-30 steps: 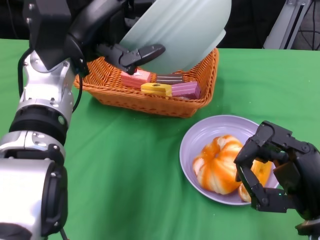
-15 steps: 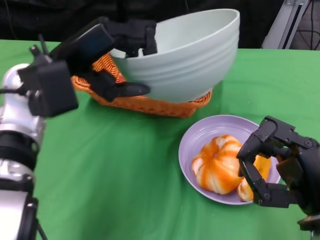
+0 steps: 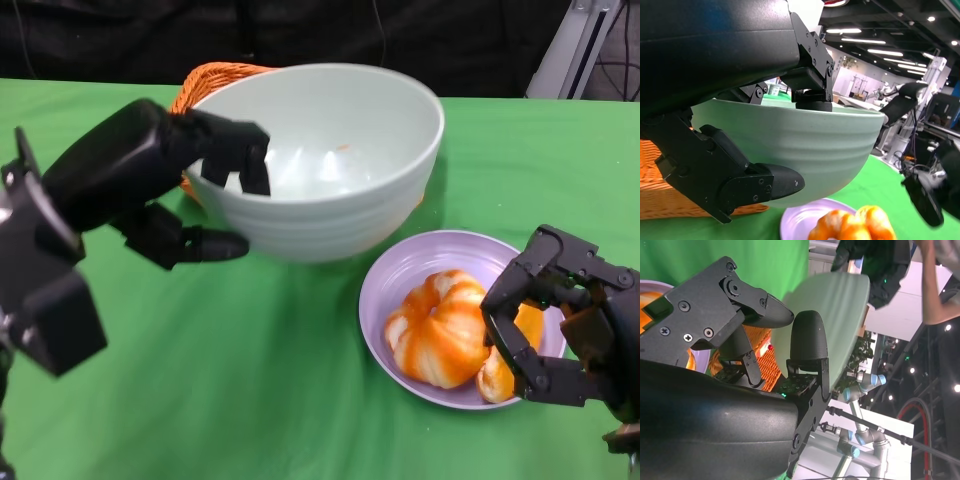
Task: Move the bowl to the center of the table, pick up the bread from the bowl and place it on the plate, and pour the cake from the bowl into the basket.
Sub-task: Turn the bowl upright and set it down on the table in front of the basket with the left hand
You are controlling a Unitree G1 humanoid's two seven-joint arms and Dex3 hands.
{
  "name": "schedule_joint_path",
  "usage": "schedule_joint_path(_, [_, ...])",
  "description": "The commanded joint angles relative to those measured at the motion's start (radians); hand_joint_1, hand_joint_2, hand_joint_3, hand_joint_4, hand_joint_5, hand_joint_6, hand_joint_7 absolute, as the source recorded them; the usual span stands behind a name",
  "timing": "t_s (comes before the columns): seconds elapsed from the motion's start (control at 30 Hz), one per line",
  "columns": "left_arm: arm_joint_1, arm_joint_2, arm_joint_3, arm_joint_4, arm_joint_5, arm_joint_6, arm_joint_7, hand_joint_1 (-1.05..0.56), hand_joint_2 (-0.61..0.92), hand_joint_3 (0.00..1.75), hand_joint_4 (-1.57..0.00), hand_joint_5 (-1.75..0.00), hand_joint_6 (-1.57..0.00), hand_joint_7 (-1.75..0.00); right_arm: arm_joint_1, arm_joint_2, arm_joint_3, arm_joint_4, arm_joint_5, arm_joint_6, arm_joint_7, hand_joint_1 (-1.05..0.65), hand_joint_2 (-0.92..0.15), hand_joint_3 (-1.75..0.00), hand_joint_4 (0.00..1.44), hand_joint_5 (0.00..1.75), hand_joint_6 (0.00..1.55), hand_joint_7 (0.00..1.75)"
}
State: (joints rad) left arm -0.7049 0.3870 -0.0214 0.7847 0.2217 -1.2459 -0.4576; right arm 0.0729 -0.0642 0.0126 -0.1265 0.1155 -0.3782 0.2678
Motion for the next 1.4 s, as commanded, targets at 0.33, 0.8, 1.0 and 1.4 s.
schedule_joint_path(0.33, [0.175,0.091,0.109,-0.017,0.224,-0.198,0.236,-0.21,0.67,0.84,-0.88,-1.73,-0.83,-1.36,-0.015,-0.017,-0.012,-0.009,0.034,0.021,0.012,-0.09,-0.51,-1.03,0.76,1.61,0.67,1.42])
schedule_joint_path(0.8, [0.33,0.123,0.151,-0.08,0.392,-0.191,0.418,-0.19,0.64,0.84,-0.84,-1.74,-0.8,-1.31,-0.019,-0.023,-0.016,-0.027,0.033,0.053,0.007,-0.12,-0.5,-1.01,0.76,1.61,0.67,1.41])
schedule_joint_path(1.0, [0.378,0.145,0.119,-0.094,0.401,-0.165,0.436,-0.21,0.67,0.8,-0.83,-1.75,-0.77,-1.39,-0.019,-0.023,-0.015,-0.032,0.048,0.068,0.015,-0.11,-0.53,-0.97,0.75,1.61,0.66,1.41])
schedule_joint_path(1.4, [0.392,0.17,0.035,-0.09,0.472,-0.1,0.497,-0.18,0.69,0.59,-0.79,-1.75,-0.76,-1.36,-0.015,-0.021,-0.017,-0.033,0.028,0.061,0.004,-0.13,-0.58,-0.87,0.77,1.6,0.67,1.4])
